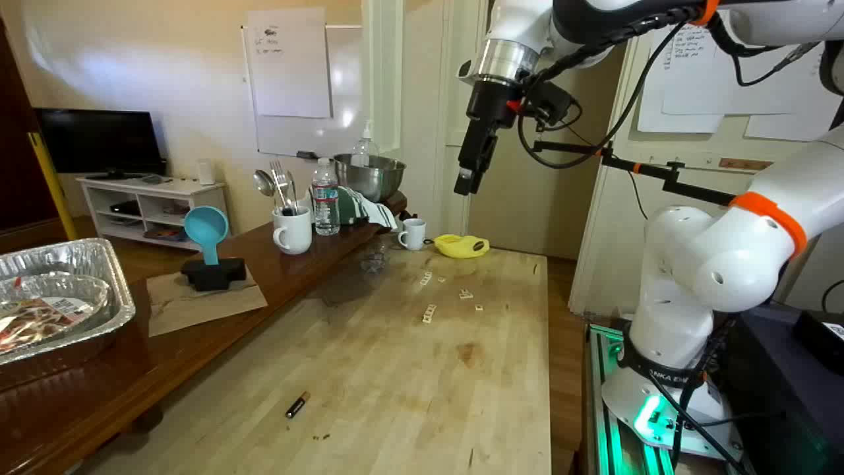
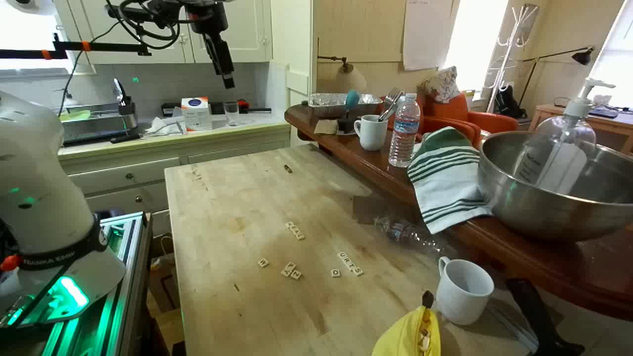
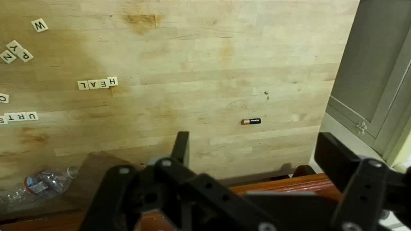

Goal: Slide the letter S to the pile of letters on the left

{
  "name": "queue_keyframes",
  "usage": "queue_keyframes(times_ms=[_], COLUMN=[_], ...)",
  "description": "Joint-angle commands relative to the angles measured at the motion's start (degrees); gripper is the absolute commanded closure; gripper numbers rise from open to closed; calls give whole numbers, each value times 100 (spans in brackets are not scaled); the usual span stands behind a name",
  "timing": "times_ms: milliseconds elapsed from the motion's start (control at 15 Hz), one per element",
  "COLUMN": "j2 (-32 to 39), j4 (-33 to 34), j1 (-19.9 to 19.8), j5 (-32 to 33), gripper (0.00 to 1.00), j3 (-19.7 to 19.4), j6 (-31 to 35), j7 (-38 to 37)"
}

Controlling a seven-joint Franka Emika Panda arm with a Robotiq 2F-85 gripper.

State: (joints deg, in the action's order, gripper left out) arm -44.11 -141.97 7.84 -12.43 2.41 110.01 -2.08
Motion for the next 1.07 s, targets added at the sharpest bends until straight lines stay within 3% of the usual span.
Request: queue_keyframes(times_ms=[0, 400, 533, 733, 1000], j2=[2, 2, 157, 327, 862], j4=[12, 12, -36, -173, -251], j1=[-68, -68, -277, -643, -848], j5=[-40, -40, 129, 296, 423], gripper=[0, 0, 0, 0, 0], j3=[47, 47, 25, -272, -767], j6=[-20, -19, 149, 406, 1066], j7=[38, 38, -60, 74, 762])
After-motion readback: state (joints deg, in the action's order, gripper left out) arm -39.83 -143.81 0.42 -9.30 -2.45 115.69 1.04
